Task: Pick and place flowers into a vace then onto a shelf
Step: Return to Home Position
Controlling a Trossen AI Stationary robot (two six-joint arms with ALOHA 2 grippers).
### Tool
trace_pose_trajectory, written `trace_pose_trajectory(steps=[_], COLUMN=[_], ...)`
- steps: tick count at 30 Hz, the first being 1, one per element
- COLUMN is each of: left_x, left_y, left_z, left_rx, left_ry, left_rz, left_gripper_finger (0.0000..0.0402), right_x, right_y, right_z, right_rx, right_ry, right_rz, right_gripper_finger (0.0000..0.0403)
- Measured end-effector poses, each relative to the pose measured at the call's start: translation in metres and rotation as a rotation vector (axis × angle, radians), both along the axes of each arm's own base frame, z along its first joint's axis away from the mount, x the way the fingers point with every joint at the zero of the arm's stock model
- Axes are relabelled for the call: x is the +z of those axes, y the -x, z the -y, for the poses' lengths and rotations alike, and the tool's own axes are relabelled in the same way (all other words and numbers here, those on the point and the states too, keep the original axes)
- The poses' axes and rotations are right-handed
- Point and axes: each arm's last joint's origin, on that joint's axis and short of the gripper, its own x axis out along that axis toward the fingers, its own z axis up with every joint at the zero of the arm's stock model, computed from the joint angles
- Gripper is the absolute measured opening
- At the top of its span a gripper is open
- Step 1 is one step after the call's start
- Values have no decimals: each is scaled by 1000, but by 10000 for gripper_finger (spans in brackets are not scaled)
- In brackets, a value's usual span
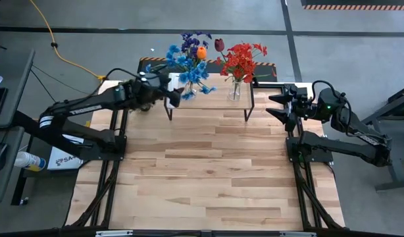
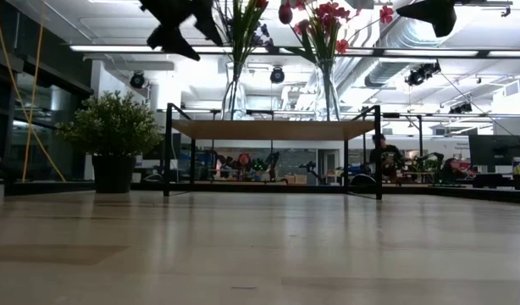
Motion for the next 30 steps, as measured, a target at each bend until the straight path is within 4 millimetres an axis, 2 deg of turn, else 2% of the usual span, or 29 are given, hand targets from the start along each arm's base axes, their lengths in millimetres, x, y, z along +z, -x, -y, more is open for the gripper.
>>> trace_pose_trajectory(steps=[6, 15, 18, 22, 26, 30], left_x=[22, 56, 60, 60, 55, 53], left_y=[24, 78, 94, 108, 122, 129], left_z=[21, 79, 94, 106, 113, 120], left_rx=[-173, -527, -609, -634, -631, -697], left_ry=[85, 74, 82, 73, 88, 96], left_rz=[142, 315, 339, 330, 287, 256], left_gripper_finger=[399, 395, 396, 397, 393, 393], right_x=[0, 8, 21, 39, 56, 65], right_y=[0, 9, 20, 37, 57, 77], right_z=[0, -4, -9, -17, -26, -35], right_rx=[0, -1, 2, 5, 4, 6], right_ry=[0, 18, 56, 99, 87, 79], right_rz=[0, 38, 73, 84, 42, -23], right_gripper_finger=[303, 303, 303, 303, 303, 303])
